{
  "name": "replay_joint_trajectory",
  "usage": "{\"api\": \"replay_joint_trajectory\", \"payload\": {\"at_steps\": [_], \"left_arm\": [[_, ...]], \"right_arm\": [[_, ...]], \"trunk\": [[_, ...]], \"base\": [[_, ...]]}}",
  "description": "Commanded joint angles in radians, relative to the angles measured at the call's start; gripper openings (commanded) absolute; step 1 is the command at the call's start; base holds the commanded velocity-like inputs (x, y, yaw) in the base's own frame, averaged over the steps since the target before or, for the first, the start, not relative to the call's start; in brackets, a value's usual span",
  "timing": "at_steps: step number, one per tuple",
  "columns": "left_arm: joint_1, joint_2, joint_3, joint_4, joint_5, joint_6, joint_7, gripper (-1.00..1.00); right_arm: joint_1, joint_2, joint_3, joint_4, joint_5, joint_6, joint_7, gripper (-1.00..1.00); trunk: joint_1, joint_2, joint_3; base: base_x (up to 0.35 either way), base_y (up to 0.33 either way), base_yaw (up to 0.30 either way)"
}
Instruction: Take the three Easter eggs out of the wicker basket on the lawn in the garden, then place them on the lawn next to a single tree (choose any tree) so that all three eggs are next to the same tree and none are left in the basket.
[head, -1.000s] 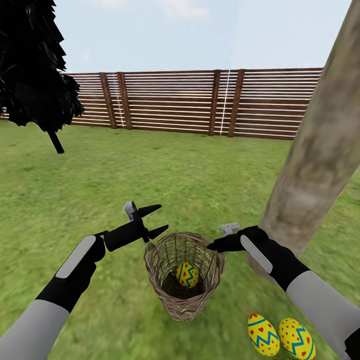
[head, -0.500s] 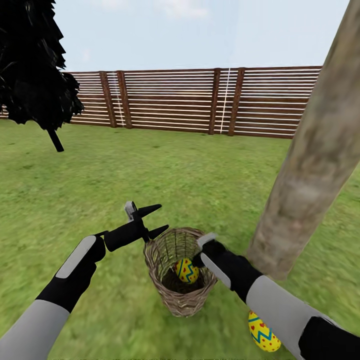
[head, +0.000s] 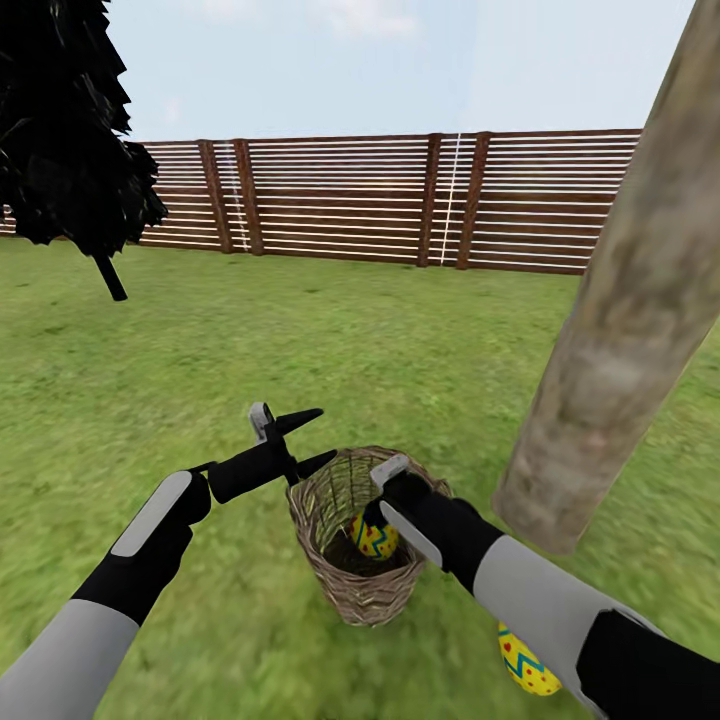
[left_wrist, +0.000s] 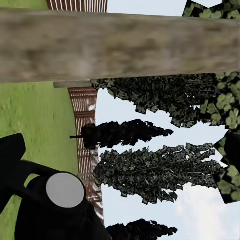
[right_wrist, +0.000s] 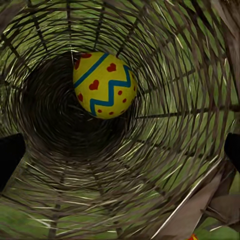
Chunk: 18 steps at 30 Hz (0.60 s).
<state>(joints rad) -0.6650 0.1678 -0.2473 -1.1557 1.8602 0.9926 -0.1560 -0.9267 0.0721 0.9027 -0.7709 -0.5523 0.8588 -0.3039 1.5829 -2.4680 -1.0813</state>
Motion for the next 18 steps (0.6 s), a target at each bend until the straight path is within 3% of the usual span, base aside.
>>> {"api": "replay_joint_trajectory", "payload": {"at_steps": [1,6,10,18], "left_arm": [[-0.001,0.001,-0.002,0.000,-0.007,0.000,-0.010,1.00],[-0.001,0.002,-0.001,0.031,-0.006,0.001,-0.011,1.00],[-0.001,0.001,0.000,0.053,-0.006,0.001,-0.011,1.00],[-0.001,0.000,0.000,0.057,-0.006,0.001,-0.011,1.00]], "right_arm": [[-0.003,-0.001,0.004,0.002,-0.010,0.001,0.011,1.00],[-0.006,-0.005,0.004,0.005,-0.005,-0.002,0.130,1.00],[-0.006,-0.006,0.004,0.004,-0.005,-0.003,0.139,1.00],[-0.006,-0.008,0.006,0.007,-0.005,-0.002,0.140,1.00]], "trunk": [[0.000,0.000,-0.001],[0.000,0.000,-0.001],[0.000,0.000,-0.001],[0.000,0.000,-0.001]], "base": [[0.000,0.000,0.000],[0.000,0.000,0.000],[0.087,0.000,0.000],[0.301,0.000,0.000]]}}
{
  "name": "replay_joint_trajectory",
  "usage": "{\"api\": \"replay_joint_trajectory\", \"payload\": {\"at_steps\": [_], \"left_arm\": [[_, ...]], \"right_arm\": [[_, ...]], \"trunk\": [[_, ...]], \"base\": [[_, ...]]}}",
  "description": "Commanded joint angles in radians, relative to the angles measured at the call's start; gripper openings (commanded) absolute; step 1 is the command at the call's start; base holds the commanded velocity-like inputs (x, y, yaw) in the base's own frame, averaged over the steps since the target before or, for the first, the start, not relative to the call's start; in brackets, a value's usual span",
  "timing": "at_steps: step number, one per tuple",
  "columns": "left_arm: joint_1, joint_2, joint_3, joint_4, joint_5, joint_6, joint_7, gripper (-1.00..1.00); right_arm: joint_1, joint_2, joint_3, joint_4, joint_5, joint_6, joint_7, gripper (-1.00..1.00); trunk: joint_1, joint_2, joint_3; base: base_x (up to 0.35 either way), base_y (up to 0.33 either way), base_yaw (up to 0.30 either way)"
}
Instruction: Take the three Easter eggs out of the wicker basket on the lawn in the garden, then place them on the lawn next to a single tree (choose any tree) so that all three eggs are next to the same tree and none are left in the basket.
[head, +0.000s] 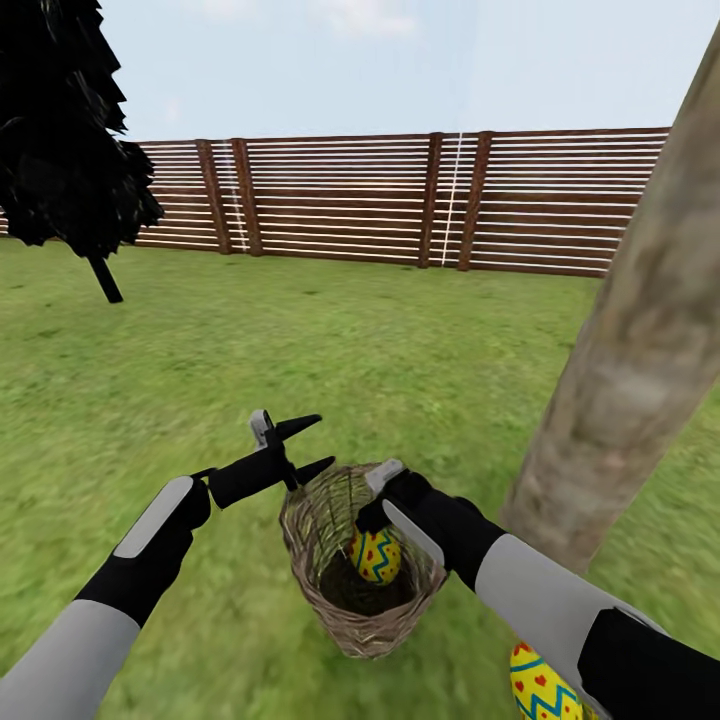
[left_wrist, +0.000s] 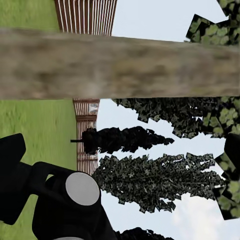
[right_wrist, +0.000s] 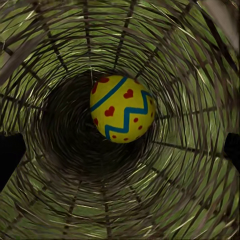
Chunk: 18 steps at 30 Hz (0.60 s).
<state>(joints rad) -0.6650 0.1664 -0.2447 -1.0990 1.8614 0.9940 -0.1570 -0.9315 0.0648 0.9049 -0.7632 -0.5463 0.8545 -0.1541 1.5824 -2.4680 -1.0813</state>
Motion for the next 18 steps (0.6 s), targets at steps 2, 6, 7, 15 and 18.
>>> {"api": "replay_joint_trajectory", "payload": {"at_steps": [2,6,7,15,18], "left_arm": [[-0.001,0.001,-0.002,0.003,-0.007,0.000,-0.010,1.00],[-0.001,0.001,-0.001,0.009,-0.007,0.000,-0.010,1.00],[-0.001,0.002,-0.001,0.009,-0.007,0.000,-0.010,1.00],[-0.001,0.002,-0.001,0.013,-0.007,0.000,-0.010,1.00],[-0.001,0.002,-0.001,0.013,-0.007,0.000,-0.010,1.00]], "right_arm": [[-0.001,0.000,0.004,0.000,-0.011,0.002,-0.010,1.00],[-0.001,0.001,0.009,-0.002,-0.012,0.003,-0.010,1.00],[-0.001,0.002,0.015,-0.003,-0.012,0.004,-0.010,1.00],[-0.001,0.004,0.090,-0.003,-0.014,0.007,-0.011,1.00],[-0.001,0.002,0.093,-0.002,-0.014,0.008,-0.011,1.00]], "trunk": [[0.000,0.000,-0.001],[0.000,0.000,-0.001],[0.000,0.000,-0.001],[0.000,0.000,-0.001],[0.000,0.000,-0.001]], "base": [[0.113,0.000,0.000],[0.035,0.000,0.000],[0.129,0.000,0.000],[0.130,0.000,0.000],[0.008,0.000,0.000]]}}
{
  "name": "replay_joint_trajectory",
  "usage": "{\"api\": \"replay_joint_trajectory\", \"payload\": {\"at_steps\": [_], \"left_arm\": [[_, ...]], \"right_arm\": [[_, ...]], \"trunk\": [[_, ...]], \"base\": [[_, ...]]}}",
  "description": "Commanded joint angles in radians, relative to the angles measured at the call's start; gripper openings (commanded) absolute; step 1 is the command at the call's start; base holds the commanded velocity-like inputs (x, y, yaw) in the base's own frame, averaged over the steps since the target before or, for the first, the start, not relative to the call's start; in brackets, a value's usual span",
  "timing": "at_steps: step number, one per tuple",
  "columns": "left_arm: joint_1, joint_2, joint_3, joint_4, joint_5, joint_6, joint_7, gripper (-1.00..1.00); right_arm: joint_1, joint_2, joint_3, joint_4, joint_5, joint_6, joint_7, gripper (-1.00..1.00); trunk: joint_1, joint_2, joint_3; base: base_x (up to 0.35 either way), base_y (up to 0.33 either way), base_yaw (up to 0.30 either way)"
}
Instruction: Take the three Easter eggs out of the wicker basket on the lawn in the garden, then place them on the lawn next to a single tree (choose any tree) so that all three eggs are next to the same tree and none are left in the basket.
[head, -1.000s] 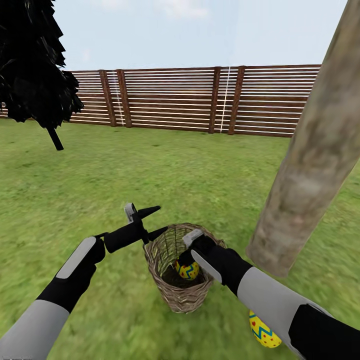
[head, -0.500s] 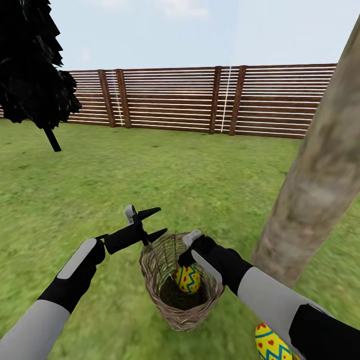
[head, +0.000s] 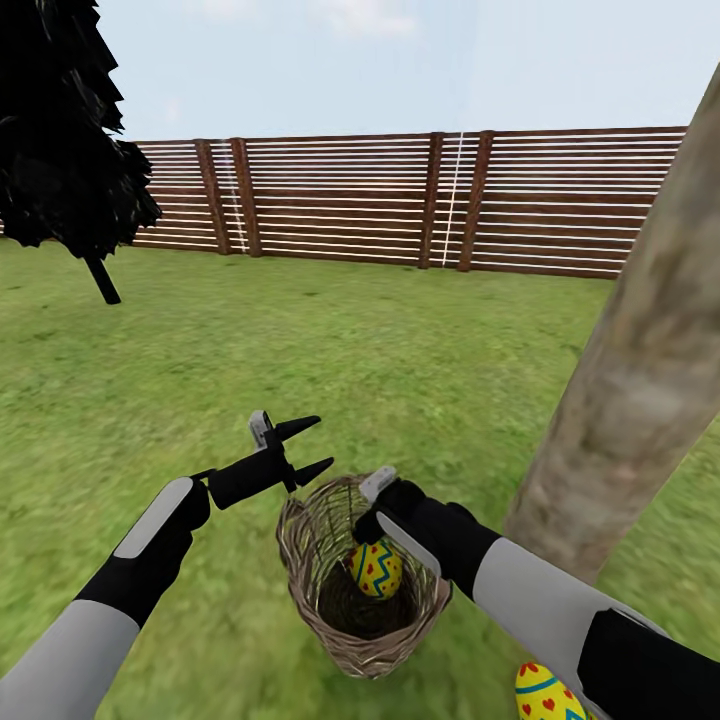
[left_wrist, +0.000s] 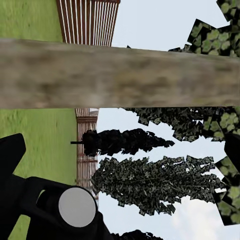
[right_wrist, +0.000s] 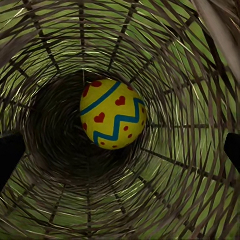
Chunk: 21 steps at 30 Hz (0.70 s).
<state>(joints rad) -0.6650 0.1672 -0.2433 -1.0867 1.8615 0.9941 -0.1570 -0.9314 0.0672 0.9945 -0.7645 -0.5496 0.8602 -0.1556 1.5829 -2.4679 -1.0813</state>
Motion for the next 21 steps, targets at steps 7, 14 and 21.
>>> {"api": "replay_joint_trajectory", "payload": {"at_steps": [7,14,21], "left_arm": [[-0.001,0.002,-0.002,0.006,-0.005,0.000,-0.011,1.00],[-0.001,0.001,-0.002,0.014,-0.006,0.000,-0.012,1.00],[-0.001,-0.002,-0.002,0.013,-0.007,-0.001,-0.012,1.00]], "right_arm": [[-0.001,-0.004,0.004,0.007,0.031,-0.001,-0.008,1.00],[-0.001,-0.003,0.006,0.007,0.063,-0.033,-0.004,1.00],[-0.001,-0.002,0.007,0.000,0.073,-0.045,-0.004,1.00]], "trunk": [[0.000,0.000,-0.001],[0.007,-0.014,-0.007],[0.019,-0.033,-0.032]], "base": [[0.001,0.000,0.000],[0.000,0.000,0.000],[0.000,0.000,0.000]]}}
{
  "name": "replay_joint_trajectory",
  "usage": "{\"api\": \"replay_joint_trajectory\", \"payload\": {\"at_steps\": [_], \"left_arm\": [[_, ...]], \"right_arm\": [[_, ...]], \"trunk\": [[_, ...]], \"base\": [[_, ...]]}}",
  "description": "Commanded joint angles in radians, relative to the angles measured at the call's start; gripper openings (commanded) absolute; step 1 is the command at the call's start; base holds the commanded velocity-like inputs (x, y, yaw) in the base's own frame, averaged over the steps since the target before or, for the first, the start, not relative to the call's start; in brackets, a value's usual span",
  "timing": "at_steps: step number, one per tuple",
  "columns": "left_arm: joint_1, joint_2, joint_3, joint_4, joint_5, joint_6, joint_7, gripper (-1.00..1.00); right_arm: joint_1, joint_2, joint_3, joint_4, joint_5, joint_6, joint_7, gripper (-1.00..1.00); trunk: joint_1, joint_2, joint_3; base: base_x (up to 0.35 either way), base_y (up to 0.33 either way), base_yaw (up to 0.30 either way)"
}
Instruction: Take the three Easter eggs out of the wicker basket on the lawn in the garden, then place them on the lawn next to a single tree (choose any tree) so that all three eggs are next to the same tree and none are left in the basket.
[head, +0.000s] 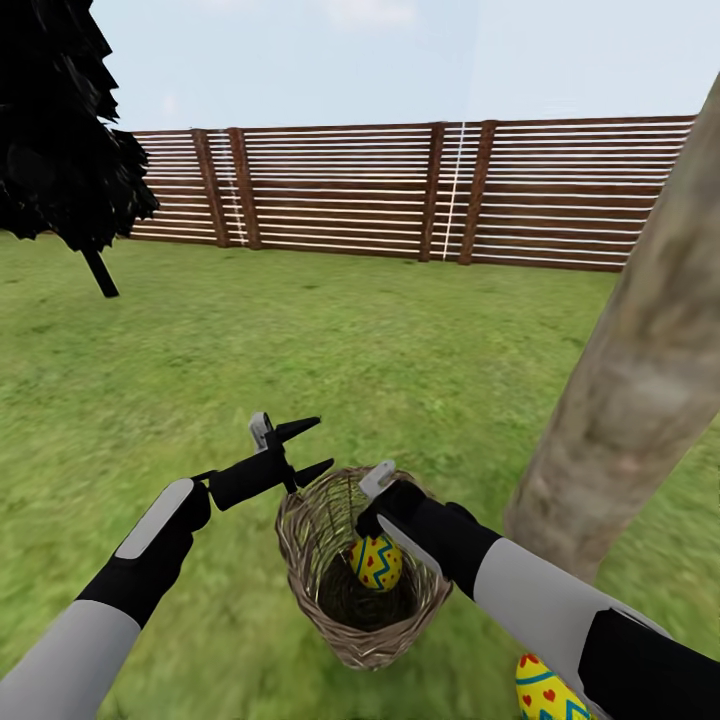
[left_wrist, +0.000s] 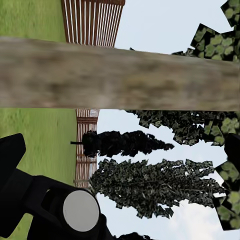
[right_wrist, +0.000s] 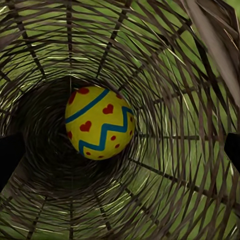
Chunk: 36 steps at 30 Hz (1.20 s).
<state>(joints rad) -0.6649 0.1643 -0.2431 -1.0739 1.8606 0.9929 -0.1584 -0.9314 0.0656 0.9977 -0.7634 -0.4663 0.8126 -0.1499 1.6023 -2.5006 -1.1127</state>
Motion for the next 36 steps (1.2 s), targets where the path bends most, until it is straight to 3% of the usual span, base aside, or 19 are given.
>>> {"api": "replay_joint_trajectory", "payload": {"at_steps": [1,3,4,8,36], "left_arm": [[-0.001,0.000,-0.002,0.001,-0.006,0.000,-0.010,1.00],[-0.001,0.000,-0.003,0.001,-0.006,0.000,-0.010,1.00],[-0.001,0.000,-0.003,0.001,-0.006,0.000,-0.010,1.00],[-0.001,0.000,-0.003,0.000,-0.006,0.000,-0.010,1.00],[-0.001,0.000,-0.002,0.000,-0.006,0.000,-0.009,1.00]], "right_arm": [[-0.001,0.000,0.004,-0.001,0.003,0.002,-0.010,1.00],[-0.001,0.003,0.004,-0.001,0.027,0.001,-0.010,1.00],[0.001,0.004,0.004,-0.001,0.059,-0.006,-0.009,1.00],[0.004,0.005,0.004,-0.001,0.081,-0.025,-0.009,1.00],[0.008,-0.001,0.002,0.005,0.085,-0.086,-0.010,1.00]], "trunk": [[0.000,-0.001,-0.005],[0.001,-0.001,-0.013],[0.002,-0.001,-0.016],[0.003,-0.002,-0.032],[0.016,-0.009,-0.140]], "base": [[0.000,0.000,0.000],[0.000,0.000,0.000],[0.000,0.000,0.000],[0.000,0.000,0.000],[0.000,0.000,0.000]]}}
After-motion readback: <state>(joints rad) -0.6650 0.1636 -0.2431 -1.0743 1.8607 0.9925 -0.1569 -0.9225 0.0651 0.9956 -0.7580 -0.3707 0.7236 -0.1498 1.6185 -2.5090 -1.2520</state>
